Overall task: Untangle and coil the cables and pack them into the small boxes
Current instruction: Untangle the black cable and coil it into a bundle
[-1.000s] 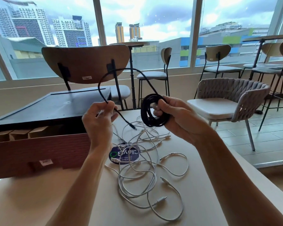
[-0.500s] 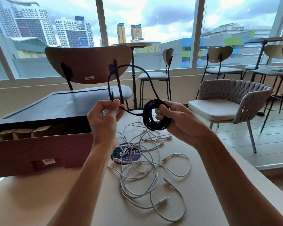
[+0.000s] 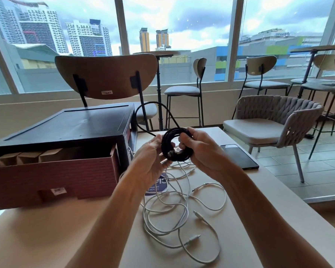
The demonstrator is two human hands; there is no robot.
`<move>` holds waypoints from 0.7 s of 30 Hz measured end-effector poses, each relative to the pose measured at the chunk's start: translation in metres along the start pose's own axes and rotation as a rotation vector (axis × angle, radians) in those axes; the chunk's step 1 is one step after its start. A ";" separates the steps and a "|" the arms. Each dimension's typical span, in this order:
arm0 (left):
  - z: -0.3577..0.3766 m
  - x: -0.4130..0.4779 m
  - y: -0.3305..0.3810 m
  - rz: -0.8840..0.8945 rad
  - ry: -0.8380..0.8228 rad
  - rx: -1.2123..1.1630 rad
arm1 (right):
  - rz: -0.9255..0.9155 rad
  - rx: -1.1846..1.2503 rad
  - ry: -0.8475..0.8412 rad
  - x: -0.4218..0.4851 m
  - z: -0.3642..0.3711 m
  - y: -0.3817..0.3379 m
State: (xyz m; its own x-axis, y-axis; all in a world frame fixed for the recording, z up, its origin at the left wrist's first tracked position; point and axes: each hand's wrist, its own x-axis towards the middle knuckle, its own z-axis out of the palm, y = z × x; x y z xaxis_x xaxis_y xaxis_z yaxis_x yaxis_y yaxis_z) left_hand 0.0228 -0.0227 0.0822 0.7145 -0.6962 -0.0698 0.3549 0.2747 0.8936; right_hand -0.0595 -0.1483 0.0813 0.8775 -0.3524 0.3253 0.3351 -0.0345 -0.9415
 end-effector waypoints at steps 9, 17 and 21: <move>0.000 -0.002 -0.003 0.012 -0.154 0.134 | -0.080 -0.267 0.134 0.001 0.003 -0.001; -0.010 0.000 -0.005 0.094 -0.167 0.470 | -0.222 -0.436 0.399 0.004 -0.005 0.001; -0.025 0.003 -0.003 0.053 -0.263 0.775 | -0.213 -0.321 0.572 0.007 -0.032 -0.007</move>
State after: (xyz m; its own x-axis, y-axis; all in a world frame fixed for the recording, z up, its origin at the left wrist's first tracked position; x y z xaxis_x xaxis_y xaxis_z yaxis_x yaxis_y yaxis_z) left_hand 0.0396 -0.0091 0.0684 0.5196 -0.8544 0.0012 -0.2617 -0.1577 0.9522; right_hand -0.0665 -0.1806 0.0872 0.4556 -0.7420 0.4917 0.2843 -0.4022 -0.8703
